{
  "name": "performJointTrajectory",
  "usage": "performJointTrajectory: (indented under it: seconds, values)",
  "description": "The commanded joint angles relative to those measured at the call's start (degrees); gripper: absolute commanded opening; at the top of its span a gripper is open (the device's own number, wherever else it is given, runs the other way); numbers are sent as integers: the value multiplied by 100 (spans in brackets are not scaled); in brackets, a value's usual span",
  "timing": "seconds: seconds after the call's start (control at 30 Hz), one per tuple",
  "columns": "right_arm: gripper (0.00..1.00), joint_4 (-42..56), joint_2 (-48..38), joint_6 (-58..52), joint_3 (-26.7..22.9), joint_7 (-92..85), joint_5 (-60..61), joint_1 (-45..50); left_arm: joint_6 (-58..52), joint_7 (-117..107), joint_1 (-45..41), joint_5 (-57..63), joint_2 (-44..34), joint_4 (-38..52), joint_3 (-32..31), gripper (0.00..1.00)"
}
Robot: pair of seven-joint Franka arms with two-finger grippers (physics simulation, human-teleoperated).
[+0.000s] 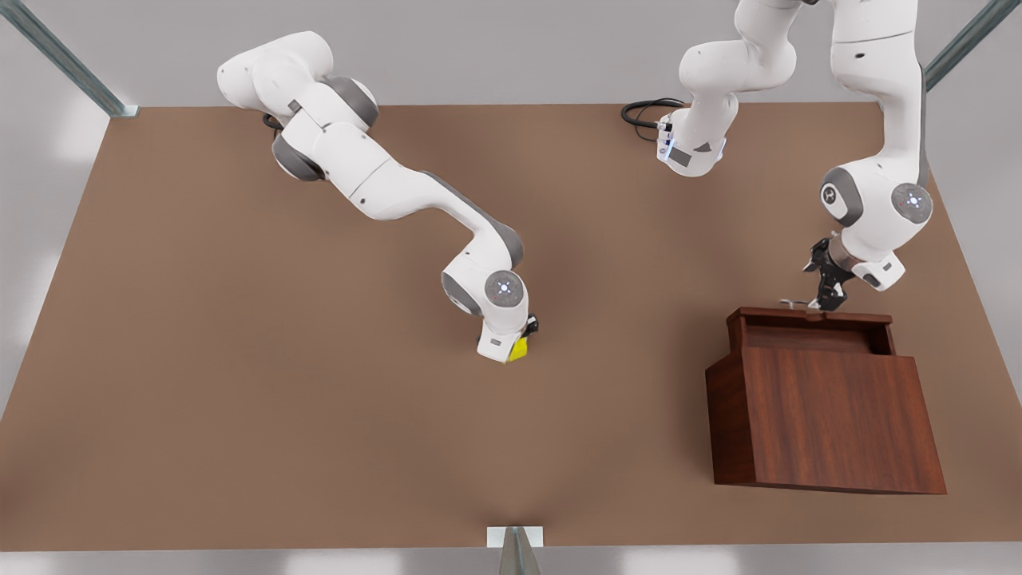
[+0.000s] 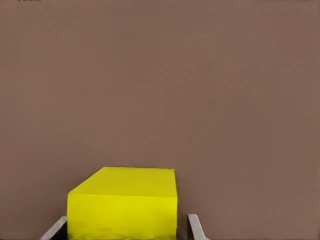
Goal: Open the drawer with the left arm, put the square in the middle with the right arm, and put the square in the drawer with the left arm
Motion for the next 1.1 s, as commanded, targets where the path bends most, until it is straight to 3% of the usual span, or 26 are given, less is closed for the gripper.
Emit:
performJointTrajectory:
  seconds: [0.0, 0.33, 0.43, 0.6, 0.7, 0.8, 0.9, 0.93, 0.97, 1.03, 1.07]
  values:
    - [100, -1, -1, 10, -2, -45, 39, 1, -14, 0, -24, 2, -5, 0, -7, 100]
    - [100, -19, -519, -104, 59, -669, 531, -482, -357, -9, -24, 2, -84, -9, -7, 100]
    - [100, -1047, -1828, -420, 50, -1109, 1313, -1765, -445, -9, -24, 2, -137, -17, -7, 100]
    - [100, -1047, -2839, -1738, 33, -1847, 1296, -3602, -655, -44, -24, 2, -242, -35, -7, 100]
    - [100, -1398, -3490, -2109, 6, -1943, 1278, -3919, -761, -70, -24, 2, -286, -35, -7, 100]
    - [100, -2743, -4501, -1625, 15, -2084, 1357, -4060, -1086, -176, -59, -7, -488, -9, -16, 100]
    - [100, -2787, -4554, -1634, 6, -2102, 1595, -4086, -2158, -843, -112, -16, -892, 184, -305, 100]
    - [100, -2735, -4562, -1722, 6, -2111, 1604, -4121, -2755, -1309, -112, -16, -919, 658, -648, 100]
    - [100, -2629, -4580, -1722, -2, -2076, 1604, -4130, -3906, -1363, -112, -68, -770, 1826, -930, 100]
    - [100, -2638, -4861, -2099, -29, -2084, 1612, -4359, -5164, -1205, -112, 10, 214, 4023, -2414, 100]
    - [100, -2611, -5063, -2459, -274, -2076, 1612, -4245, -5551, -451, -112, 142, 829, 5078, -3187, 100]
